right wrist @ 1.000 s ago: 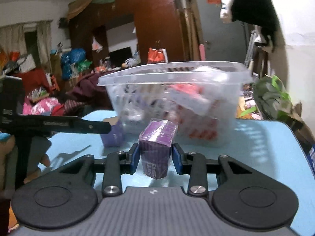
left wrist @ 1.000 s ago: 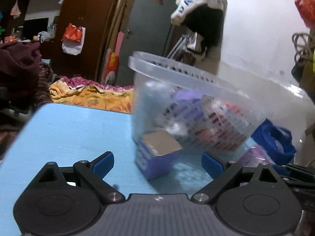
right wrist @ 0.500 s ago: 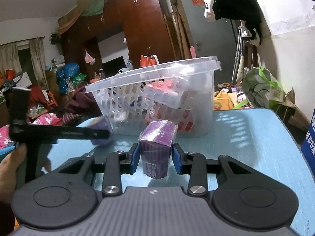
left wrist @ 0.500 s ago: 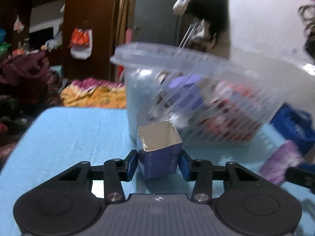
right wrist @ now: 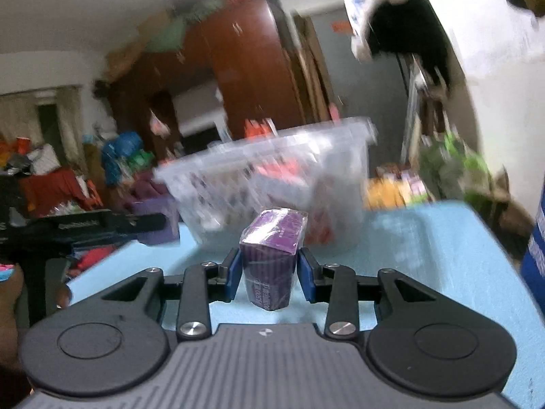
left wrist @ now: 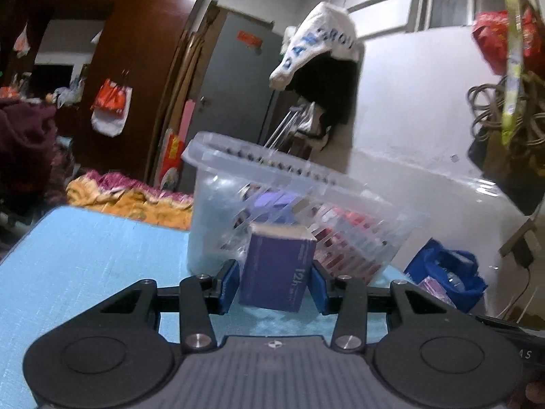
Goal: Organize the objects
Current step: 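Lower the purple box into the basket with the right tool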
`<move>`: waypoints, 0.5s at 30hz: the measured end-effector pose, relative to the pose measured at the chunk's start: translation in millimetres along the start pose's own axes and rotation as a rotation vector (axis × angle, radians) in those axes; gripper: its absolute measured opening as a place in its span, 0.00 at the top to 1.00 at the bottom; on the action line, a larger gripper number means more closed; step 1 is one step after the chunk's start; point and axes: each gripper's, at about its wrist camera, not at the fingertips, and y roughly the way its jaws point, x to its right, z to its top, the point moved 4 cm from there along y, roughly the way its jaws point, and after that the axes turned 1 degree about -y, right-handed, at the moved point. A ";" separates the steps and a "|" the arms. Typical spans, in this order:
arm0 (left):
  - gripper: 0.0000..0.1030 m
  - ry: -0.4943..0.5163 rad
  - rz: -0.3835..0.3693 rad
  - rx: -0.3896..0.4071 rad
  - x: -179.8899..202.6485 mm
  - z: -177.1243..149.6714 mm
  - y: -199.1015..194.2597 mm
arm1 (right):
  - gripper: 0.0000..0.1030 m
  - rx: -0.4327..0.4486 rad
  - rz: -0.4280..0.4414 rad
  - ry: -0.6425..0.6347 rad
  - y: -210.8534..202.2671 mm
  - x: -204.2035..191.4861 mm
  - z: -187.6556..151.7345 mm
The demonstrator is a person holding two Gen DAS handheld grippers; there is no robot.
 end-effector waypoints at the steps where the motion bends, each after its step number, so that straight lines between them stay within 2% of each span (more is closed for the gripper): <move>1: 0.55 -0.001 -0.022 0.017 2.2 2.4 -5.2 | 0.62 0.019 0.017 -0.009 -6.6 -4.5 3.2; 4: 0.56 -0.038 -0.119 0.042 16.6 28.5 -19.1 | 0.62 0.093 0.102 -0.013 -20.3 -19.3 40.4; 7: 0.56 0.047 -0.070 0.109 46.4 88.1 -15.7 | 0.62 0.128 0.044 -0.125 -4.0 -39.4 104.7; 8: 0.56 0.068 -0.055 0.113 52.5 104.7 -8.8 | 0.62 0.124 0.017 -0.153 9.3 -41.8 124.1; 10: 0.58 0.050 -0.020 0.060 55.3 124.3 11.2 | 0.62 0.074 -0.017 -0.148 37.0 -38.4 146.2; 13: 0.60 0.083 0.032 0.018 56.1 129.7 35.8 | 0.62 0.017 -0.065 -0.150 68.5 -30.3 158.4; 15: 0.60 0.057 0.029 -0.018 49.0 126.0 45.8 | 0.62 -0.023 -0.072 -0.150 81.1 -26.2 156.9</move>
